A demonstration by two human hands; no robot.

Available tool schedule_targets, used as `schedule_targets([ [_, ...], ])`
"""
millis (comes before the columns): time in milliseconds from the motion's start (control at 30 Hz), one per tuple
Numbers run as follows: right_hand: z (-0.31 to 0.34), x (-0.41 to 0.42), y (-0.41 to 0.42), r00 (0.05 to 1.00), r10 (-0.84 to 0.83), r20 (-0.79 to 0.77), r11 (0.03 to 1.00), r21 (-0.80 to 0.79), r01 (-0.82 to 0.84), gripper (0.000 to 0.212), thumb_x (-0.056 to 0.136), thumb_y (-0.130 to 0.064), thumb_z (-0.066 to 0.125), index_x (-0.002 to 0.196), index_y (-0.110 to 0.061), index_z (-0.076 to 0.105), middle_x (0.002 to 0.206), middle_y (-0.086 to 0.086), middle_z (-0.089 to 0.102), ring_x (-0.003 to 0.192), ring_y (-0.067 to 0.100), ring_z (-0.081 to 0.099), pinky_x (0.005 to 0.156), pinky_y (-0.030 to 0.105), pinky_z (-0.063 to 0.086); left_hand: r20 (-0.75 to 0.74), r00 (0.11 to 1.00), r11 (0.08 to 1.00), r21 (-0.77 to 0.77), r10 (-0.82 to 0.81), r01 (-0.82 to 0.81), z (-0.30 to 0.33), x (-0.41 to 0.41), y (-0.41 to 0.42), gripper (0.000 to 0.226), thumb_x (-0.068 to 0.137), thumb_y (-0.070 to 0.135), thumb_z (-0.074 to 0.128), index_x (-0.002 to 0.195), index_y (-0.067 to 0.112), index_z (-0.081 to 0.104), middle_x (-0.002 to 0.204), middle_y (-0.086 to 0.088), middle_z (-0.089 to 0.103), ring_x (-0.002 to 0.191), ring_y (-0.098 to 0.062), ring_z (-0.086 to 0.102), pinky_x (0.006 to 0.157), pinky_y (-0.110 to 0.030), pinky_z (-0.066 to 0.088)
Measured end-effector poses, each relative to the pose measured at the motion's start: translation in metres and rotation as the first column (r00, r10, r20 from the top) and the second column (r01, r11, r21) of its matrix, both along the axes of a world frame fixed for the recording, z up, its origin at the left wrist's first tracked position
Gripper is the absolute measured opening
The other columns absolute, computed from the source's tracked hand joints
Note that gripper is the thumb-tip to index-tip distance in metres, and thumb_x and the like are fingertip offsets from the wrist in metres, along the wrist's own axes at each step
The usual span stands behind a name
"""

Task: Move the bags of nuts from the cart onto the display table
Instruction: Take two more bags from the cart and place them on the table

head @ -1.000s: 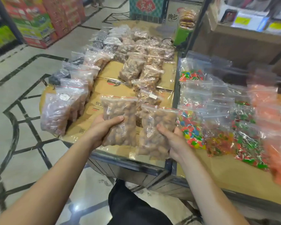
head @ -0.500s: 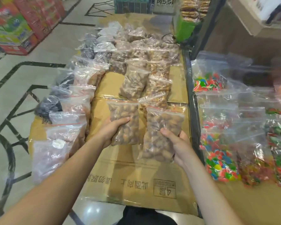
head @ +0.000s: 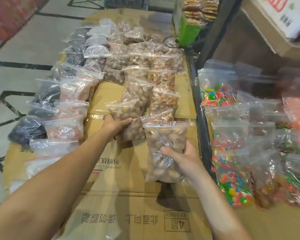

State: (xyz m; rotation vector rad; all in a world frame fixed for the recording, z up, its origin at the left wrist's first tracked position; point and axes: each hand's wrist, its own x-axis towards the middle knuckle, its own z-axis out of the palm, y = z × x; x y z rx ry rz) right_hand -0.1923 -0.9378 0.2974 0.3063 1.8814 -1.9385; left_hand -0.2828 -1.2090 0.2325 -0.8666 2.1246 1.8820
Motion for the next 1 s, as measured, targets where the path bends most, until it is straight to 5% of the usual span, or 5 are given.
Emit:
schedule_targets([
  [367,-0.021,0.03,-0.05,0.998,0.036,0.054,0.997,0.068,-0.04,0.071,0.061,-0.031,0.097,0.124,-0.023,0.064,0.114,-0.004,0.079,0.104,0.017,0.076,0.09,0.043,0.061,0.046,0.976,0.957,-0.192,-0.212,0.217,0.021,0.024,-0.022,0.033,0.089,0.023,0.077,0.112,0.015,0.056,0.103,-0.008,0.073,0.07,-0.013,0.07,0.055,-0.032,0.047],
  [500,-0.033,0.033,-0.078,0.995,0.017,0.102,0.997,0.074,-0.025,0.066,0.069,-0.028,0.096,0.126,-0.021,0.063,0.113,-0.001,0.078,0.098,0.015,0.078,0.082,0.036,0.064,0.04,0.974,0.945,-0.238,-0.223,0.226,0.043,0.067,-0.035,0.064,0.093,0.028,0.07,0.148,0.017,0.039,0.125,-0.004,0.059,0.099,-0.02,0.062,0.077,-0.035,0.051],
  [667,-0.041,0.006,-0.115,0.994,-0.082,0.071,0.99,0.117,0.073,0.038,0.079,-0.024,0.09,0.109,-0.024,0.068,0.102,-0.006,0.079,0.095,0.015,0.076,0.075,0.026,0.057,0.001,0.934,0.874,-0.352,-0.357,0.334,0.052,0.129,-0.043,0.06,0.095,0.025,0.067,0.149,0.018,0.04,0.142,-0.009,0.051,0.124,-0.025,0.055,0.101,-0.042,0.049],
  [833,-0.042,-0.012,-0.14,0.992,-0.118,0.043,0.963,0.249,0.103,0.059,0.08,-0.039,0.088,0.124,-0.019,0.054,0.116,-0.008,0.065,0.105,0.011,0.065,0.082,0.026,0.051,-0.016,0.875,0.772,-0.479,-0.484,0.418,0.052,0.162,-0.049,0.06,0.095,0.025,0.065,0.149,0.015,0.04,0.149,-0.007,0.046,0.135,-0.023,0.048,0.111,-0.043,0.042],
  [1000,-0.039,0.009,-0.151,0.99,-0.059,-0.132,0.771,0.624,0.129,0.114,0.086,-0.055,0.076,0.164,-0.012,0.005,0.17,0.008,0.023,0.155,0.03,0.026,0.123,0.051,0.03,0.023,0.803,0.644,-0.584,-0.596,0.495,0.05,0.17,-0.053,0.062,0.097,0.031,0.061,0.151,0.015,0.037,0.151,-0.01,0.043,0.14,-0.025,0.043,0.112,-0.038,0.037],
])
